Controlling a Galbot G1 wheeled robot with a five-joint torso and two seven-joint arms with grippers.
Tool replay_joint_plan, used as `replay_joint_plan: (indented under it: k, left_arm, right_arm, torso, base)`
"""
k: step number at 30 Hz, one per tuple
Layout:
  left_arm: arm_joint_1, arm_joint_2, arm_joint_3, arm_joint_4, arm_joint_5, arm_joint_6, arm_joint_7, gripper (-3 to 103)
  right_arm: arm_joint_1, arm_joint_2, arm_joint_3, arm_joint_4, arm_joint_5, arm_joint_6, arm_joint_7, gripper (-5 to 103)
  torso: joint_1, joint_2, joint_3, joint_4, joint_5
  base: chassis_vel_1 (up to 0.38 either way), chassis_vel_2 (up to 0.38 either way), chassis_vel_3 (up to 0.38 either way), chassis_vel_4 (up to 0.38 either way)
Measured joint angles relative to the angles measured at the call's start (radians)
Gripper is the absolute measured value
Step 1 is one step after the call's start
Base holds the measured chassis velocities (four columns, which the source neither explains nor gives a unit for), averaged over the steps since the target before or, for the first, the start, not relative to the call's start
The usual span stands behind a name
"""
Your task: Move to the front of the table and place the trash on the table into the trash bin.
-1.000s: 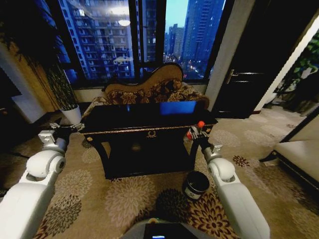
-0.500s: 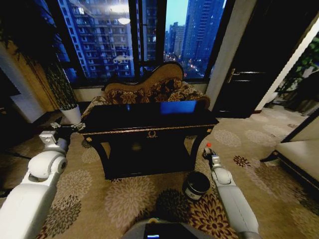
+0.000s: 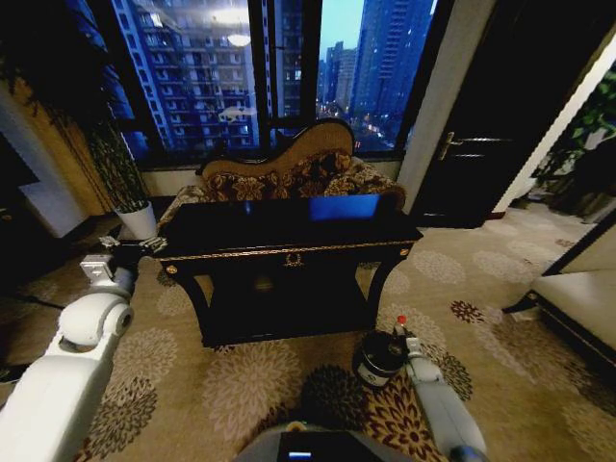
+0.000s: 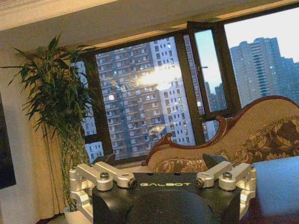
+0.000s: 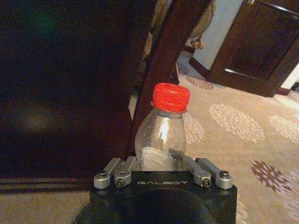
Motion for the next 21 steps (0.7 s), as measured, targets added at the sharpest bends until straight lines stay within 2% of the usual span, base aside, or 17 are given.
replay_joint_plan:
  k: [5,7,9,10,13,14,17,19,20,21]
  left_arm:
    - [0.0,0.004,-0.002,-0.009,-0.001,-0.002,0.005,100]
    - [0.001,0.005,-0.005,-0.013,-0.002,-0.002,0.009,100]
    - [0.003,0.006,-0.007,-0.014,-0.004,-0.002,0.012,100]
    - [0.003,0.006,-0.007,-0.014,-0.004,-0.002,0.012,100]
    - [0.001,0.003,-0.008,-0.012,-0.004,-0.002,0.016,100]
    - [0.001,0.003,-0.008,-0.012,-0.004,-0.002,0.016,100]
    - [-0.011,0.004,-0.007,-0.008,-0.006,-0.002,0.018,100]
    - [-0.013,0.005,-0.006,-0.008,-0.006,-0.002,0.018,100]
    - [-0.015,0.007,-0.005,-0.008,-0.006,-0.002,0.018,100]
    - [-0.015,0.007,-0.005,-0.008,-0.006,-0.002,0.018,100]
  right_arm:
    - [0.019,0.01,-0.003,0.006,0.0,-0.002,0.0,27]
    - [0.019,0.01,-0.004,0.018,-0.001,-0.007,0.0,31]
    - [0.013,0.01,-0.005,0.041,-0.001,-0.018,0.0,42]
    - [0.013,0.01,-0.005,0.041,-0.001,-0.018,0.0,42]
    - [0.003,0.011,0.001,0.071,0.006,-0.044,0.0,58]
    - [0.003,0.011,0.001,0.071,0.006,-0.044,0.0,58]
    - [-0.007,0.006,0.004,0.082,0.007,-0.047,0.0,74]
    - [-0.009,0.005,0.005,0.085,0.007,-0.048,0.0,74]
    - [-0.015,0.005,0.006,0.091,0.008,-0.048,0.0,85]
    - [-0.015,0.005,0.006,0.091,0.008,-0.048,0.0,85]
  torso:
    - [0.0,0.0,0.0,0.0001,0.0]
    - [0.0,0.0,0.0,-0.0001,-0.0001]
    - [0.0,0.0,0.0,-0.0002,-0.0001]
    - [0.0,0.0,0.0,-0.0002,-0.0001]
    - [0.0,0.0,0.0,0.0,-0.0002]
    - [0.0,0.0,0.0,0.0,-0.0002]
    - [0.0,0.0,0.0,-0.0003,0.0]
    - [0.0,0.0,0.0,-0.0003,0.0]
    - [0.0,0.0,0.0,-0.0004,0.0001]
    - [0.0,0.0,0.0,-0.0004,0.0001]
  base:
    - [0.0,0.0,0.0,0.0]
    - [0.0,0.0,0.0,0.0]
    - [0.0,0.0,0.0,0.0]
    - [0.0,0.0,0.0,0.0]
    - [0.0,0.0,0.0,0.0]
    - [0.0,0.0,0.0,0.0]
    - [0.0,0.0,0.0,0.0]
    - [0.0,0.0,0.0,0.0]
    - [0.0,0.0,0.0,0.0]
    - [0.0,0.0,0.0,0.0]
